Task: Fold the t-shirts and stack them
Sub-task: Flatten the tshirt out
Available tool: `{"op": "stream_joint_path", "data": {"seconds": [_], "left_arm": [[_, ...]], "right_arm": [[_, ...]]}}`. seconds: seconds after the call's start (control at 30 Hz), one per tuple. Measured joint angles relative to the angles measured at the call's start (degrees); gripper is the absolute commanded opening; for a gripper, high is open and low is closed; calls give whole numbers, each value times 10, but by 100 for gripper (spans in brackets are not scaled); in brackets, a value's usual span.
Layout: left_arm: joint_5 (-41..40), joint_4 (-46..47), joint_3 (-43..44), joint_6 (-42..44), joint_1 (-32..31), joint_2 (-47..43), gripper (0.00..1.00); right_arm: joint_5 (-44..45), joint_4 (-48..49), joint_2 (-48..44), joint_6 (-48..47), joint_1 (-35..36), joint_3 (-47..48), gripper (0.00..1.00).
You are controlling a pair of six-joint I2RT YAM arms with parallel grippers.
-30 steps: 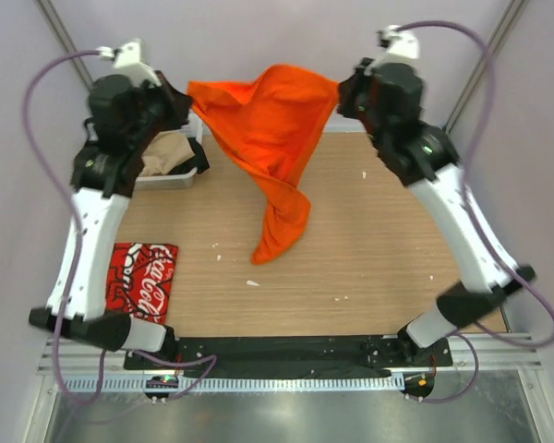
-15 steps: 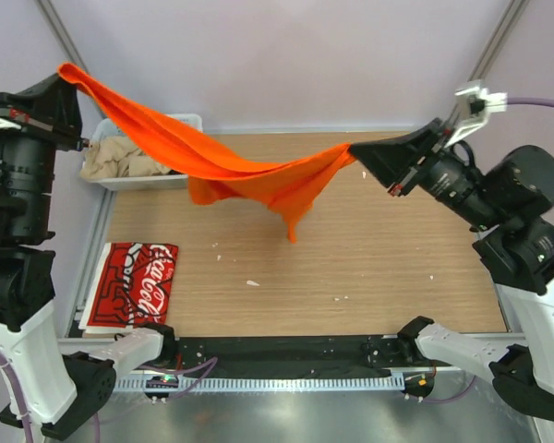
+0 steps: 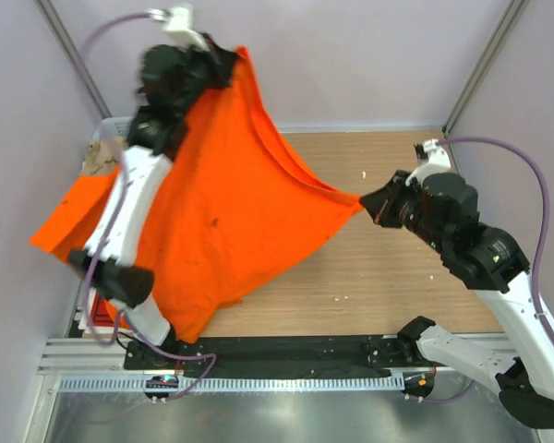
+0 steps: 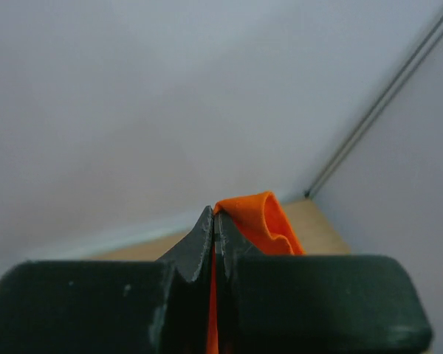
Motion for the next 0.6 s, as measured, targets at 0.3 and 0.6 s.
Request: {"op": "stream_joint_path", "data": {"seconds": [0.3,0.6], "left_arm": [[-8,-163,152,3,-144,469,73],[-118,-340,43,0,-186,336,84]], "right_arm": [[227,-209,-95,177,-2,-253,24],[255,-255,-67,161,-3,-259,84]]}}
